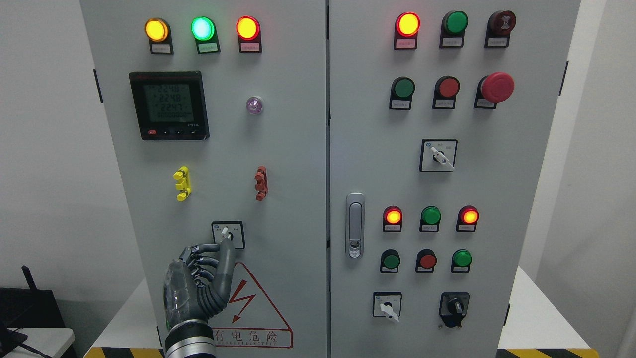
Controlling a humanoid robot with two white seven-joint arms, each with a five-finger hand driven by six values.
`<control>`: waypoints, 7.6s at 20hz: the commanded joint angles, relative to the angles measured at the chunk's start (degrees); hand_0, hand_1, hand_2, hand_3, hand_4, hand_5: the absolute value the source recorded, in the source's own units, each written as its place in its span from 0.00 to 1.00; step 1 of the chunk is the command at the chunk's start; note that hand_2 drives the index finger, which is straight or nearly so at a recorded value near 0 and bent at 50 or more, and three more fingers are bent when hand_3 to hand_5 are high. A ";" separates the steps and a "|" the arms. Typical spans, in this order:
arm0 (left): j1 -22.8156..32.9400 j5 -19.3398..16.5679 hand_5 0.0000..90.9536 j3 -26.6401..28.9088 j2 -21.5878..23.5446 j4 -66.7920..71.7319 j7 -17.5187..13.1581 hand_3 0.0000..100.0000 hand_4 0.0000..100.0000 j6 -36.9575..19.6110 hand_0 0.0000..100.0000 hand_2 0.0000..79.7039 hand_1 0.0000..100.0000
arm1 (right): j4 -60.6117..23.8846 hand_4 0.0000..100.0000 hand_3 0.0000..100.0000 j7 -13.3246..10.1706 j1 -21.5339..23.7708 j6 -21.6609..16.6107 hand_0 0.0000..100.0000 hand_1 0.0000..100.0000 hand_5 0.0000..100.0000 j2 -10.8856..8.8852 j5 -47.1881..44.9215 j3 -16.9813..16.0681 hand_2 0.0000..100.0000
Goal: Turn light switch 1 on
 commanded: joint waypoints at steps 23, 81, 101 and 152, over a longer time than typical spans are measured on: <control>-2.27 0.28 0.98 -0.50 -0.13 0.08 -0.37 0.75 0.87 5.16 0.29 0.60 0.36 | 0.00 0.00 0.00 -0.04 0.03 -0.04 0.12 0.39 0.00 0.02 -1.41 0.97 0.00; -5.00 0.37 0.98 -1.20 -0.04 2.37 -0.72 0.77 0.88 7.62 0.34 0.61 0.32 | 0.00 0.00 0.00 -0.04 -0.06 -0.04 0.12 0.39 0.00 -0.07 -1.41 0.97 0.00; -5.09 0.46 0.98 -1.29 -0.04 2.37 -0.81 0.78 0.88 7.62 0.43 0.61 0.29 | 0.00 0.00 0.00 -0.04 0.03 0.05 0.12 0.39 0.00 -0.07 -1.41 0.97 0.00; -5.35 1.07 0.98 -1.47 -0.13 2.72 -0.72 0.85 0.90 7.36 0.68 0.64 0.11 | 0.00 0.00 0.00 -0.04 0.03 -0.04 0.12 0.39 0.00 0.02 -1.41 0.97 0.00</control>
